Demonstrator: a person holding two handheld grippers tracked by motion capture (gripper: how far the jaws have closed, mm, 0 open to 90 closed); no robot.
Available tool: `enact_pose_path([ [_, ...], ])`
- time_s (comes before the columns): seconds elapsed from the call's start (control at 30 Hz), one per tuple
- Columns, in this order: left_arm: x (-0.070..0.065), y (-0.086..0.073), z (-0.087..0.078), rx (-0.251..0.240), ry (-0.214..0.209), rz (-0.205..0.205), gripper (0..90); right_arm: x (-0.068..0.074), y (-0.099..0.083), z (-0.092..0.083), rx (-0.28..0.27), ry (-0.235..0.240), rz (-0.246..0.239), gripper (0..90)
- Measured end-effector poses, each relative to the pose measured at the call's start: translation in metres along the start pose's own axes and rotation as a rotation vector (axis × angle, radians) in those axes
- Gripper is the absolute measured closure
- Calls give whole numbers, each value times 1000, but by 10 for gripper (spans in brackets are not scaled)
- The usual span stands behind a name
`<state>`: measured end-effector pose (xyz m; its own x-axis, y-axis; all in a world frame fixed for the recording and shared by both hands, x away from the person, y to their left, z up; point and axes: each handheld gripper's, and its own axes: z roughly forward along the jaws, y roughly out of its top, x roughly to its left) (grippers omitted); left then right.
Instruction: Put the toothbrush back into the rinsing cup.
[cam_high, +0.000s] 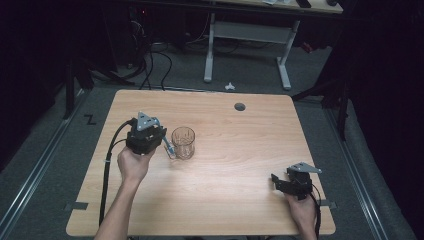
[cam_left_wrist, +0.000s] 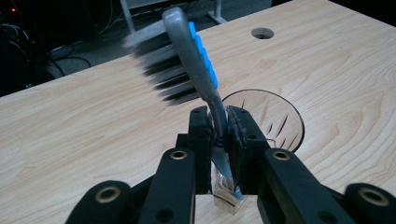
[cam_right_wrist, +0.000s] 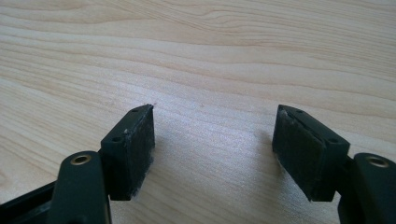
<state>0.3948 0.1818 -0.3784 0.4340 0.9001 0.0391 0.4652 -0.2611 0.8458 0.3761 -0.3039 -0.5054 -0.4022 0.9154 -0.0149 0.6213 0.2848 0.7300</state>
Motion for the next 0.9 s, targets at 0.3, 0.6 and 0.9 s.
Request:
enact_pose_path([
  [0.3,-2,-2,3,4,3,9,805,0,0,0,0,0,0,300],
  [0.6,-2,-5,6,4,3,4,806,0,0,0,0,0,0,300],
  [0.9,-7,-10,6,10,2,19,803,0,0,0,0,0,0,300],
])
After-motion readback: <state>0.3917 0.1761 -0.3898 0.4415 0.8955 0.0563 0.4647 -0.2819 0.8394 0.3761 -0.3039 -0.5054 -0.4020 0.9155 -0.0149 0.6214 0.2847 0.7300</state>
